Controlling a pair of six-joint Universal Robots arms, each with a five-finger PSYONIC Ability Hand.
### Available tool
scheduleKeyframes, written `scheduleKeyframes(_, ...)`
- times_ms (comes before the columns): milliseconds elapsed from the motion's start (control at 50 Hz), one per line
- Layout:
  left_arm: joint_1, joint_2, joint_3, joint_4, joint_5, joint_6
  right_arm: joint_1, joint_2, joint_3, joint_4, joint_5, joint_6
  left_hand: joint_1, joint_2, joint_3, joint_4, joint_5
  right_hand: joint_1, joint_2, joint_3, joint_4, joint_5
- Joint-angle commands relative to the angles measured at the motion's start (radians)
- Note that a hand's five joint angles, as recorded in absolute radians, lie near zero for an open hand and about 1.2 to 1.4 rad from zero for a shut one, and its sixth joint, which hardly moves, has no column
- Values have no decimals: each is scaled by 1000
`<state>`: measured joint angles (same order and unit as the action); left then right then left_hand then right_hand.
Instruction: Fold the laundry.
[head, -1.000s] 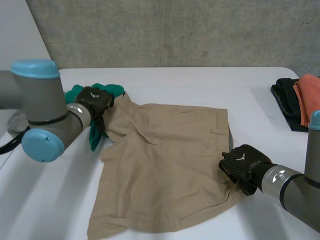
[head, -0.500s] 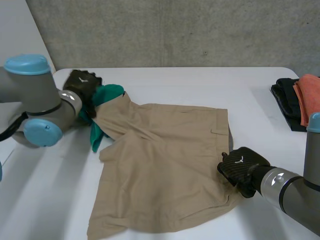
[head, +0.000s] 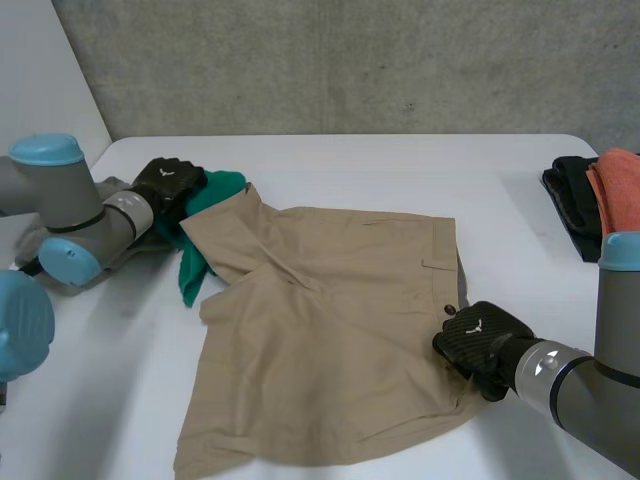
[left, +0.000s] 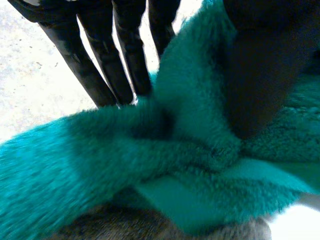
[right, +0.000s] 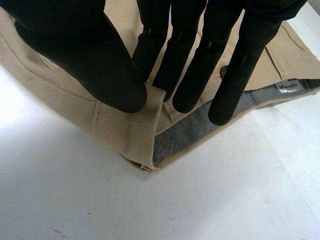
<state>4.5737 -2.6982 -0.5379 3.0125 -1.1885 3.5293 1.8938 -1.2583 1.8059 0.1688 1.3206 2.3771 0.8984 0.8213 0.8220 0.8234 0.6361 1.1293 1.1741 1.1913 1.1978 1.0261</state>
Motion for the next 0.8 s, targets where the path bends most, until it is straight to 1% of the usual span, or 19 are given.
scheduleKeyframes(20,-6,60,16,54,-188,-33,-4,5,-3,-5,6,-2,498,575,574,573,586,267,222,205,198,196)
scheduleKeyframes(40,4,83,10,72,-239,-38,-4,5,-3,-5,6,-2,498,575,574,573,586,267,222,205,198,196)
scheduleKeyframes(60,20,131,-3,121,-323,-46,-4,5,-6,-5,6,-2,498,575,574,573,586,267,222,205,198,196)
scheduleKeyframes(100,39,181,-25,166,-377,-44,-4,5,-7,-5,6,-2,498,575,574,573,586,267,222,205,198,196)
scheduleKeyframes(120,47,208,-37,184,-384,-44,-4,5,-7,-5,5,-2,498,575,574,573,586,267,222,205,198,196)
scheduleKeyframes(180,89,338,-123,253,-356,-41,-1,5,-7,-5,5,-2,498,575,574,573,586,267,222,205,198,196)
scheduleKeyframes(240,123,392,-158,295,-350,-35,1,8,-7,-5,3,-2,498,575,574,573,586,267,222,205,198,196)
scheduleKeyframes(260,140,408,-168,315,-359,-27,4,7,-10,-5,3,-2,498,575,574,573,586,267,222,205,198,196)
scheduleKeyframes(340,172,419,-175,332,-405,2,10,8,-7,-5,5,-1,498,575,574,573,586,267,222,205,198,196)
scheduleKeyframes(420,197,390,-177,339,-425,43,14,7,-3,-5,6,1,498,575,574,573,586,267,222,205,198,196)
scheduleKeyframes(480,209,368,-182,341,-416,66,14,7,-3,-5,6,-1,498,575,574,573,586,267,222,205,198,196)
scheduleKeyframes(560,206,330,-211,315,-370,74,13,7,-3,-5,6,-1,472,549,548,547,560,267,222,205,198,196)
scheduleKeyframes(580,203,324,-232,287,-343,66,11,8,-6,-5,5,1,7,84,83,82,95,267,222,205,198,196)
scheduleKeyframes(600,202,325,-246,273,-327,60,11,8,-7,-5,5,1,-251,-174,-174,-176,-163,267,222,205,198,196)
scheduleKeyframes(620,200,334,-276,252,-295,45,11,7,-7,-3,5,1,-652,-574,-575,-577,-564,267,222,205,198,196)
scheduleKeyframes(640,197,340,-293,243,-278,39,11,7,-7,-2,3,1,-724,-647,-647,-649,-636,267,222,205,198,196)
scheduleKeyframes(680,191,357,-327,232,-258,25,11,5,-7,1,2,2,-724,-647,-647,-649,-636,267,222,205,198,196)
scheduleKeyframes(720,182,417,-399,230,-215,4,11,3,-8,1,2,4,-724,-647,-647,-649,-636,267,222,205,198,196)
scheduleKeyframes(800,160,526,-496,223,-198,-19,10,0,-10,0,2,7,-724,-647,-647,-649,-636,267,222,205,198,196)
